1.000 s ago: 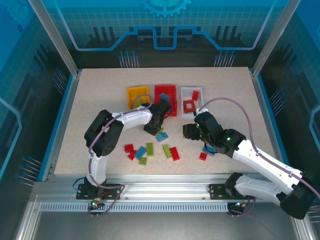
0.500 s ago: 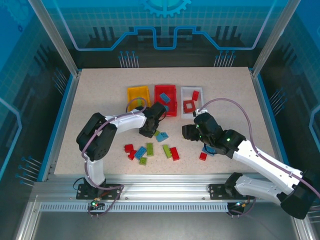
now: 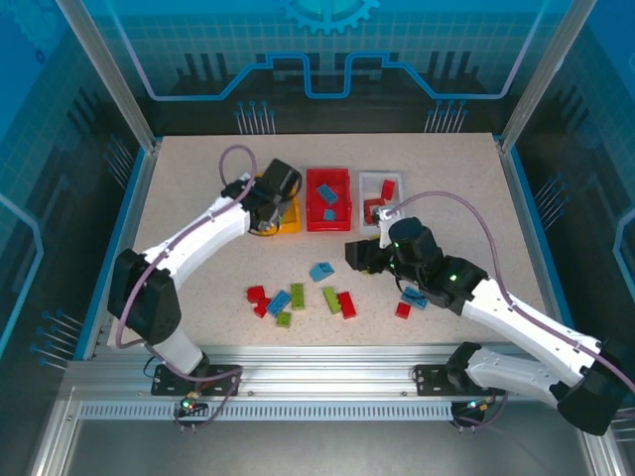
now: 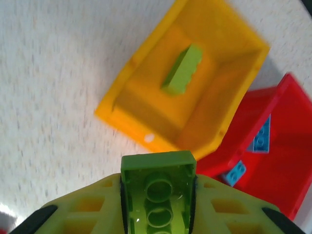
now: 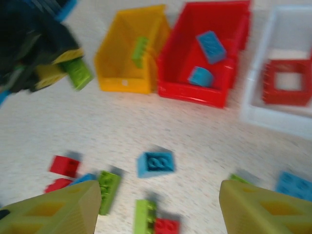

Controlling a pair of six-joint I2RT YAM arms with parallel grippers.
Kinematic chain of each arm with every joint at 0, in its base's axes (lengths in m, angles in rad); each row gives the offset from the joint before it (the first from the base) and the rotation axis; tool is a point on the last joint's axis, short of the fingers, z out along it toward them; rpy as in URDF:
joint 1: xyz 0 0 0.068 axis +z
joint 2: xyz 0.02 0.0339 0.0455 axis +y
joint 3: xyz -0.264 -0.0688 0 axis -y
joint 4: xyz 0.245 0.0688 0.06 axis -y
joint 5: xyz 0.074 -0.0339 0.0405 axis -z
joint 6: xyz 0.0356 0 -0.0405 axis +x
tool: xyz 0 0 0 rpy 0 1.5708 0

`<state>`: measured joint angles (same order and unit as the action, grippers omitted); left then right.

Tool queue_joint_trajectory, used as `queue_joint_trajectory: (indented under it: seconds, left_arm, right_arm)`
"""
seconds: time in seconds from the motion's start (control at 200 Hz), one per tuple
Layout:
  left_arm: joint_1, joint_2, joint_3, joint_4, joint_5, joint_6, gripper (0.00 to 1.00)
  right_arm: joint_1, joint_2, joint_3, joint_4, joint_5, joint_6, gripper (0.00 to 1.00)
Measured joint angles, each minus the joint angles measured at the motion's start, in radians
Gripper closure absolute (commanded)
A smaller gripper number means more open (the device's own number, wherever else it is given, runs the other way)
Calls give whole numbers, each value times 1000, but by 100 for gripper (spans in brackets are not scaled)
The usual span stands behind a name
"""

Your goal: Sort the legos into containers by color

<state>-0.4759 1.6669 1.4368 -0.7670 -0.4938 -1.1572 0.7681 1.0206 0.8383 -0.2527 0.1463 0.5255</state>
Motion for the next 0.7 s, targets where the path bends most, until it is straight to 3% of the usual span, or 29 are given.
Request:
queue_joint_trajectory:
  seconds: [0.17,0.31,0.425,0.7]
  left_arm:
    - [97,182,177,-4,-11,255,69]
    - [112,352,324,-28,-17,398,68]
    - [109,462,426,-52,-40,463,65]
    - [108,531,446,-102,-68,529,48]
  right_arm:
    - [0,91,6,124,-80,-2,33]
    - [0,131,24,145,-99,-2,33]
    - [0,132,37,159,-103,1,32]
    - [0,132,37,154,-100,9,31]
